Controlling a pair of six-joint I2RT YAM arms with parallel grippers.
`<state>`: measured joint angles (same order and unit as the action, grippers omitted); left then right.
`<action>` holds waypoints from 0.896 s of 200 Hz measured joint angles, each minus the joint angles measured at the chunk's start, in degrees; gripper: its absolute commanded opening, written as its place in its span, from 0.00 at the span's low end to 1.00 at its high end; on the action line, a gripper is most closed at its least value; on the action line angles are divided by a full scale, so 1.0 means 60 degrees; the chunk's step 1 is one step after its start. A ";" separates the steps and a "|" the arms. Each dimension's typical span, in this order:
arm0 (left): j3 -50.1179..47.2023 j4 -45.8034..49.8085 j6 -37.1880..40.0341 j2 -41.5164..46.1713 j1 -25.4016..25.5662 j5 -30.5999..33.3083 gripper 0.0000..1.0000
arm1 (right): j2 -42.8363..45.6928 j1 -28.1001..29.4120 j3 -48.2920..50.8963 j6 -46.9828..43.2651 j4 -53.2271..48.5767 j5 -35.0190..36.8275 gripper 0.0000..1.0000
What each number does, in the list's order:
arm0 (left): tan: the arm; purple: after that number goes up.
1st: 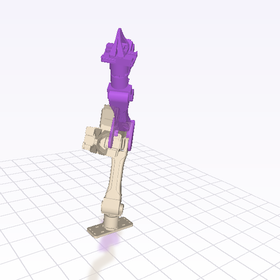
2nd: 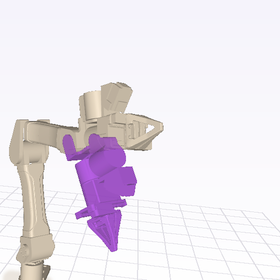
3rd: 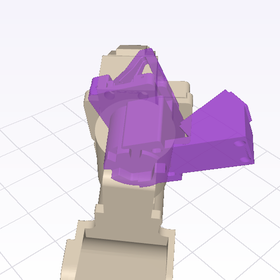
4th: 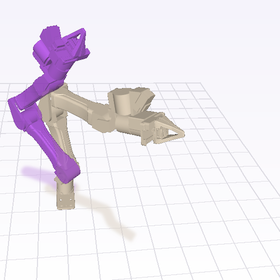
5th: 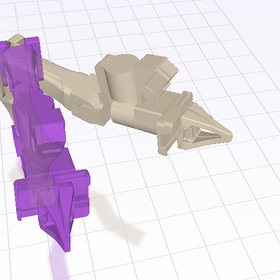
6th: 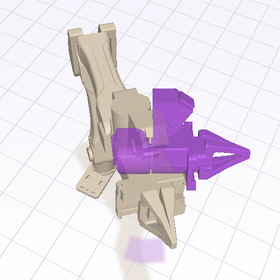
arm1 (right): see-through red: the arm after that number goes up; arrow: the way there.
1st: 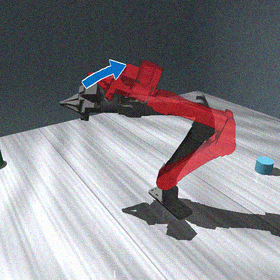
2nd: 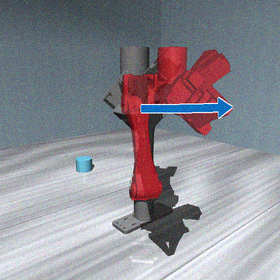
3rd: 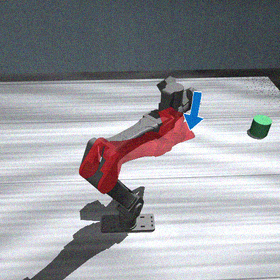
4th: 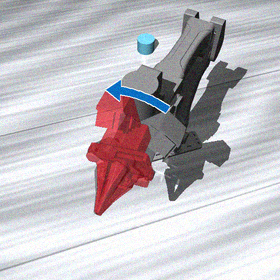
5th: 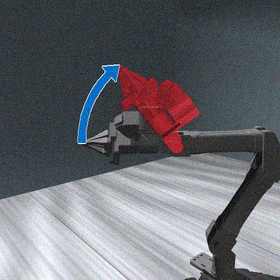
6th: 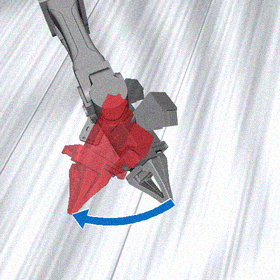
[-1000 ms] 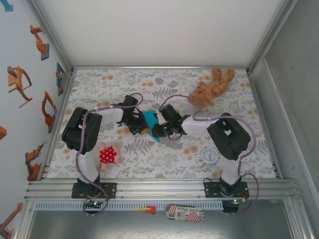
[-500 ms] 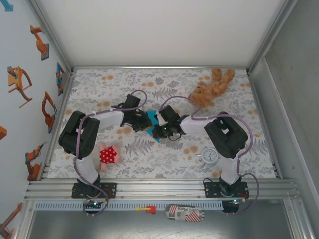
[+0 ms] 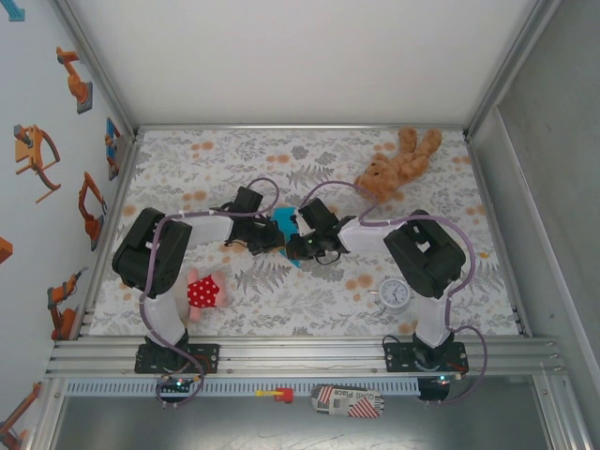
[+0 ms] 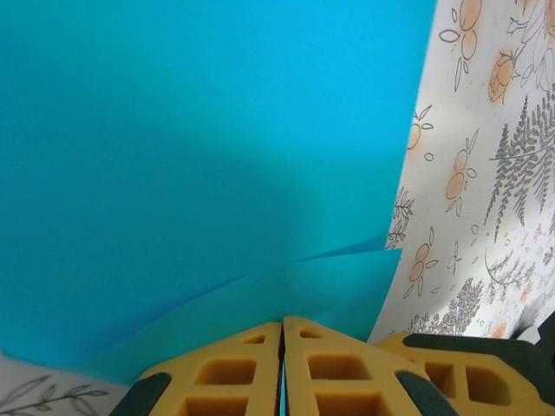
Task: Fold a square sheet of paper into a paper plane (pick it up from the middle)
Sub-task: Third fold the triangle at the center of the table.
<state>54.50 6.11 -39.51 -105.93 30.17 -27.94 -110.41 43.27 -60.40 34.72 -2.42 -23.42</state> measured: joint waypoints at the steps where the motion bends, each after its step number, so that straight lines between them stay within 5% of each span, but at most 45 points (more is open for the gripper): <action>1: -0.0004 -0.0007 0.0011 0.0000 -0.0015 -0.0011 0.10 | 0.0000 0.0000 0.0000 0.0000 0.0011 0.0000 0.00; 104: 0.0109 0.0146 0.0696 0.0018 -0.1796 0.0149 0.10 | -0.0011 -0.0029 -0.0219 -0.0117 -0.0357 0.0171 0.00; 179: 0.0109 -0.0240 0.0656 -0.0076 -0.1370 0.0171 0.10 | 0.1133 -0.0055 -0.0251 -0.0124 -0.0816 0.0590 0.00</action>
<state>55.16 4.67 -35.57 -106.39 21.96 -26.92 -103.61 42.94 -61.91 33.98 -7.31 -19.88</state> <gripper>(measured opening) 0.101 0.049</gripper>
